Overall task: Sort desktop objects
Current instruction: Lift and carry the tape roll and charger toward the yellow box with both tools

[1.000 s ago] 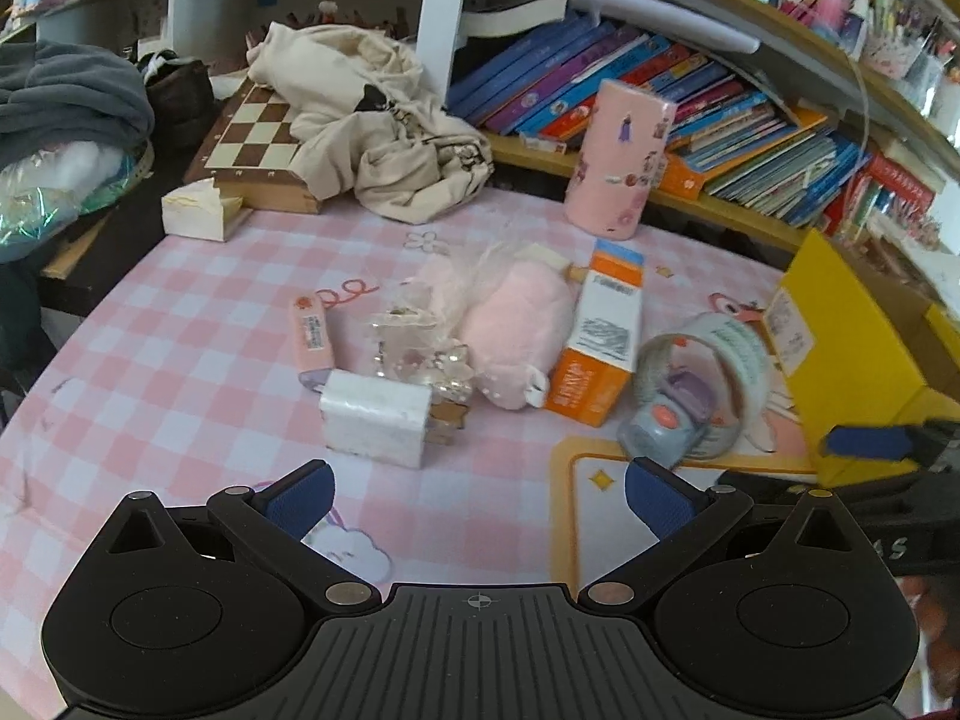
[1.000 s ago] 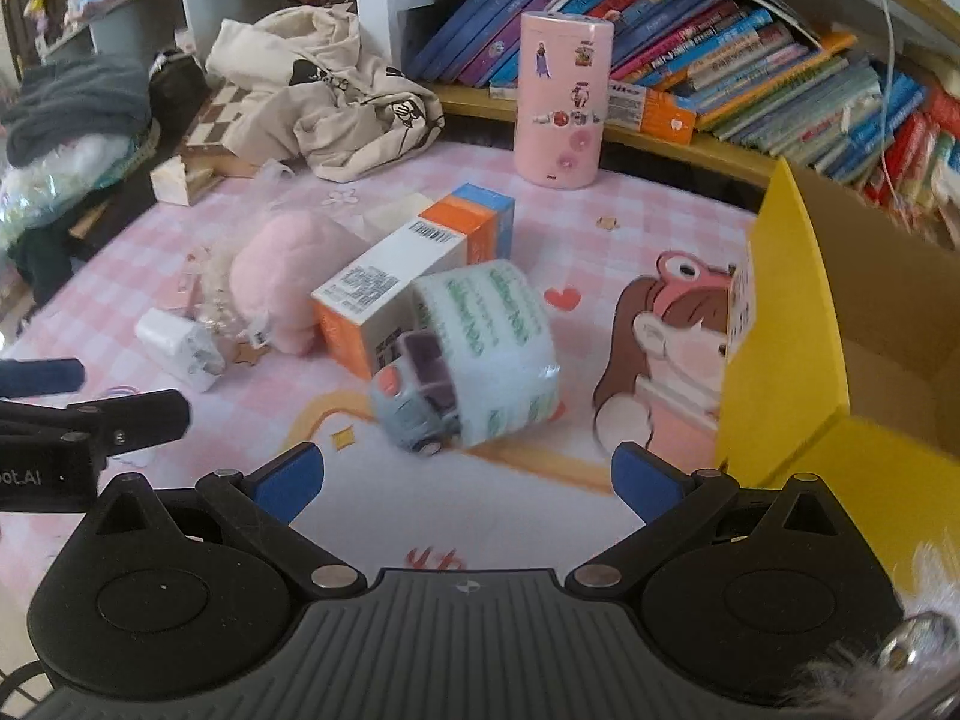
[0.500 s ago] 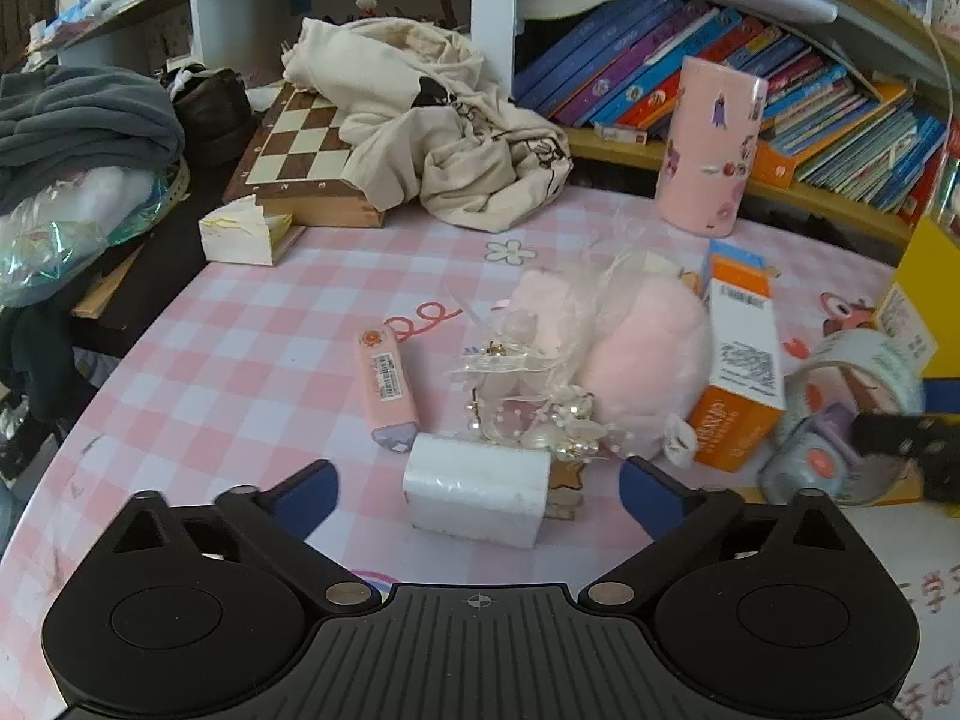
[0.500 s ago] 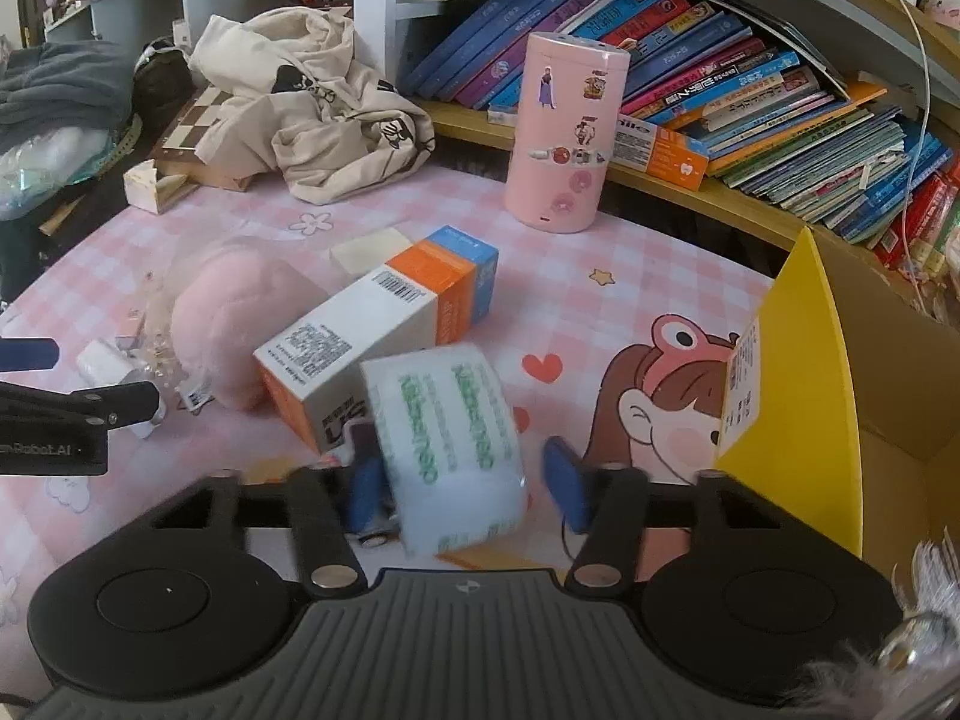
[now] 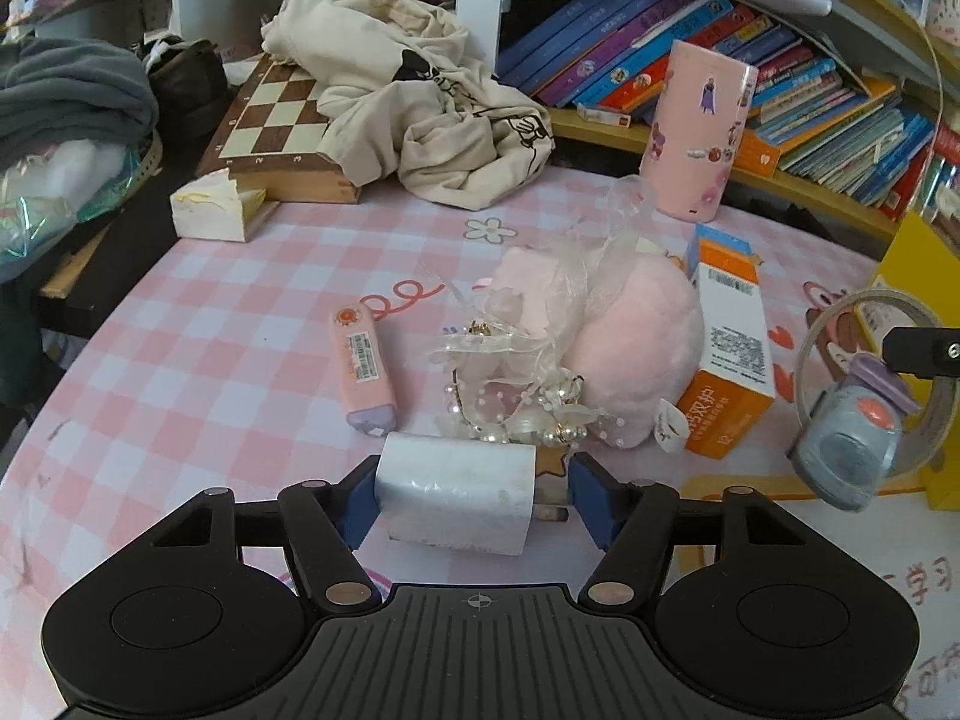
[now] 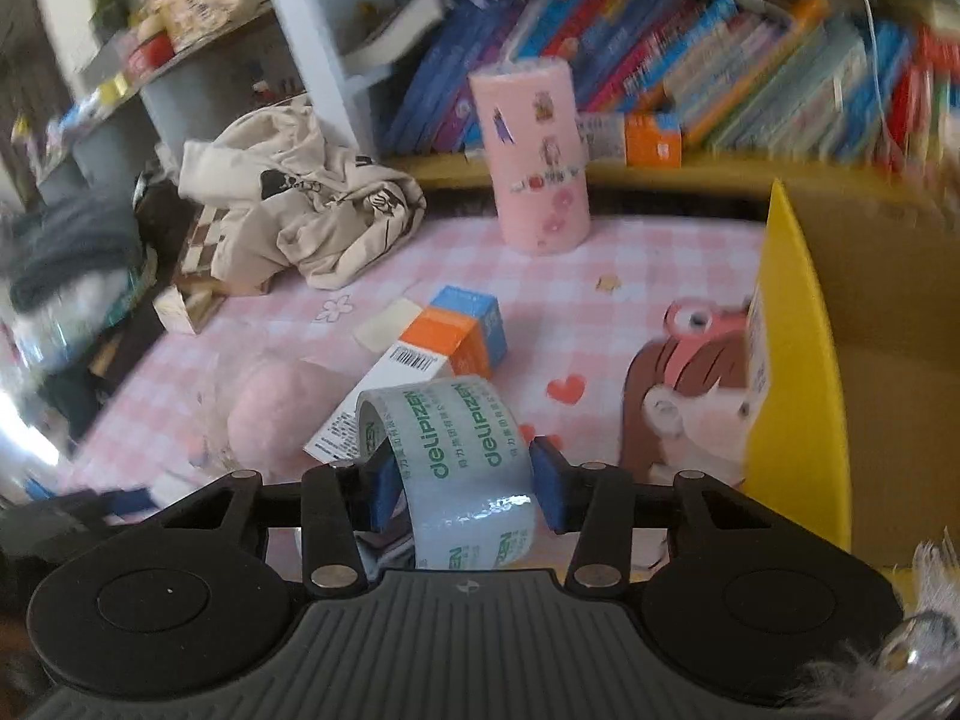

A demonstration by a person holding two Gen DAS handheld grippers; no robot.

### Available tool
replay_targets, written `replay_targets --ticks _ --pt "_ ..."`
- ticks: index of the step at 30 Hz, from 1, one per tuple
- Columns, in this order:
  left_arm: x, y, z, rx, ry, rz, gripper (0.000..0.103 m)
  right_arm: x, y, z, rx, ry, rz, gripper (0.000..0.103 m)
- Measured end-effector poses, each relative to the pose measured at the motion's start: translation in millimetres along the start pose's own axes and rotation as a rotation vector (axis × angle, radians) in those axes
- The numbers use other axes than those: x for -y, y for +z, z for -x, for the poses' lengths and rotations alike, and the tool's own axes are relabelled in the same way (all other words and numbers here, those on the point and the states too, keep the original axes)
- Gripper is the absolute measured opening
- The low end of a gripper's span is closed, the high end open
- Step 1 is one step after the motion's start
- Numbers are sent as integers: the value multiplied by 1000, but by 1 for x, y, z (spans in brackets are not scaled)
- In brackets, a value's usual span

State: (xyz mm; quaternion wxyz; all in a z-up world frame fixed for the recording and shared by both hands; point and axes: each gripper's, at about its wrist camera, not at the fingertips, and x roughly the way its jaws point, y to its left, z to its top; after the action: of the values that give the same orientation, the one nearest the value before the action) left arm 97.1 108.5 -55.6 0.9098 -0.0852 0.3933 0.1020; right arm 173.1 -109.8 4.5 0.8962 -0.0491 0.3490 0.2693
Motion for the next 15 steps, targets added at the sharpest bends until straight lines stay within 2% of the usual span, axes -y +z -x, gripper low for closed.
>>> replay_targets --ticks 3,4,5,7,10,12,14,15 --pt "0 -1 7 10 -11 -3 66 -44 -16 17 160 -98 420 42" --pt "0 -2 8 13 -15 -4 66 -56 -25 16 174 -141 537 42" --pt "1 -2 10 17 -18 -5 66 -62 -30 13 169 -175 583 42" --pt "1 -2 14 25 -22 -10 66 -71 -36 15 187 -191 641 41" --pt "1 -3 19 34 -28 -14 66 -85 -45 19 218 -190 730 36" --pt "0 -4 21 38 -31 -13 66 -84 -42 19 199 -181 701 27" --pt "-2 -6 23 39 -34 -13 66 -80 -39 17 164 -172 661 11" --pt "-2 -7 24 38 -35 -14 66 -77 -37 16 146 -168 638 7"
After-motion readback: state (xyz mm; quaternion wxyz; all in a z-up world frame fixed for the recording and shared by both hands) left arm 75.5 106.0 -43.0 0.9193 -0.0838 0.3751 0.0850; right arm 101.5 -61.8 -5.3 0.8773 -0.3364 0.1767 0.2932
